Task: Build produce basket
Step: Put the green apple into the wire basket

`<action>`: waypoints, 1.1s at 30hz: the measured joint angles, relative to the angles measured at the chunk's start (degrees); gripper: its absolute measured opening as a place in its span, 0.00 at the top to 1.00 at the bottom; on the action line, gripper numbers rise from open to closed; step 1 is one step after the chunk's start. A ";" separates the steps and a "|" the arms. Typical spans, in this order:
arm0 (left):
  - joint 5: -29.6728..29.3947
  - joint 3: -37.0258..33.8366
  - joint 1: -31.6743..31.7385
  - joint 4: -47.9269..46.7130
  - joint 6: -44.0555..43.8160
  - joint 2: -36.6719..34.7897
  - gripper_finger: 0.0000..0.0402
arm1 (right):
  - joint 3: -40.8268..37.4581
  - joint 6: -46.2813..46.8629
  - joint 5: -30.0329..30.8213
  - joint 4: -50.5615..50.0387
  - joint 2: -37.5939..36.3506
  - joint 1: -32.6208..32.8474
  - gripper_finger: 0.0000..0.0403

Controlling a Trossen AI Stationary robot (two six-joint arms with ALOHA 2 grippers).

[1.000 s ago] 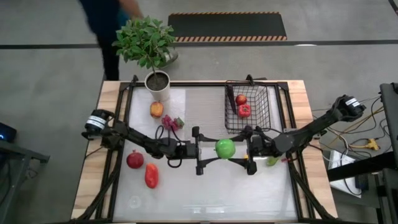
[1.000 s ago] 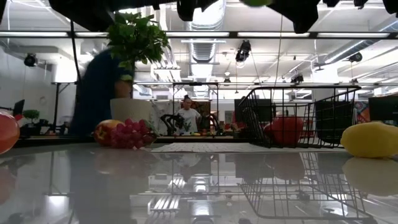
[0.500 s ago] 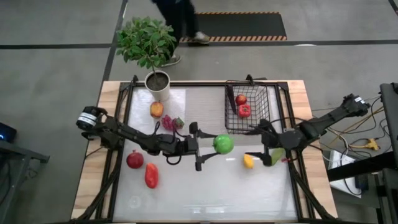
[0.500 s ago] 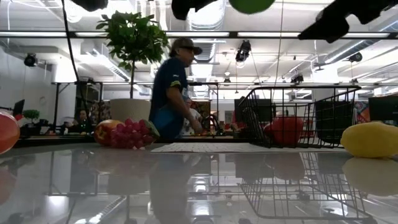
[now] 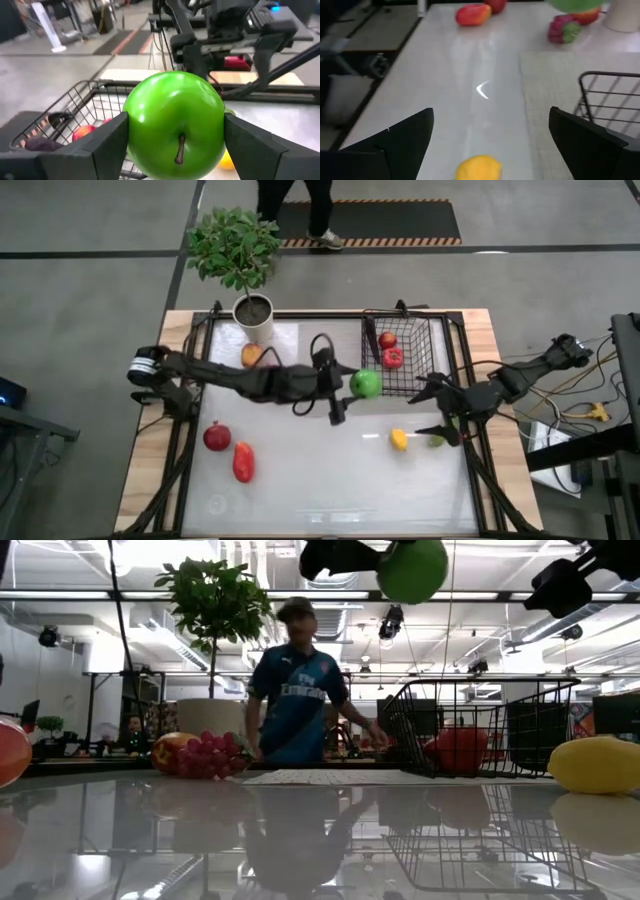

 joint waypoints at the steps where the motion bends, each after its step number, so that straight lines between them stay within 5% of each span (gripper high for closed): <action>1: 1.39 0.75 0.91 -1.08 -0.36 0.28 0.32 | 0.00 -0.08 -0.41 -0.25 -0.54 0.00 0.07; 6: 7.00 2.92 4.75 -2.17 -1.22 1.55 0.32 | -1.32 -4.54 -4.17 0.45 -2.35 0.00 0.07; 12: 7.79 3.72 6.68 -1.07 -1.24 1.72 0.32 | -5.00 -9.84 -12.03 15.65 -2.50 0.02 0.07; 18: 10.67 5.59 7.19 0.73 -1.32 2.73 0.32 | -8.91 -16.54 -28.66 29.75 0.08 0.00 0.07; 26: 17.25 12.37 7.14 0.52 -1.15 10.11 0.32 | -9.82 -17.37 -38.30 33.61 3.18 -0.04 0.07; 31: 18.29 16.92 7.47 -0.42 0.00 15.38 0.32 | -9.91 -20.64 -56.48 35.71 4.52 0.00 0.07; 33: 18.69 18.92 7.61 -0.68 0.18 17.08 0.32 | -9.92 -20.71 -58.28 35.71 4.59 0.00 0.07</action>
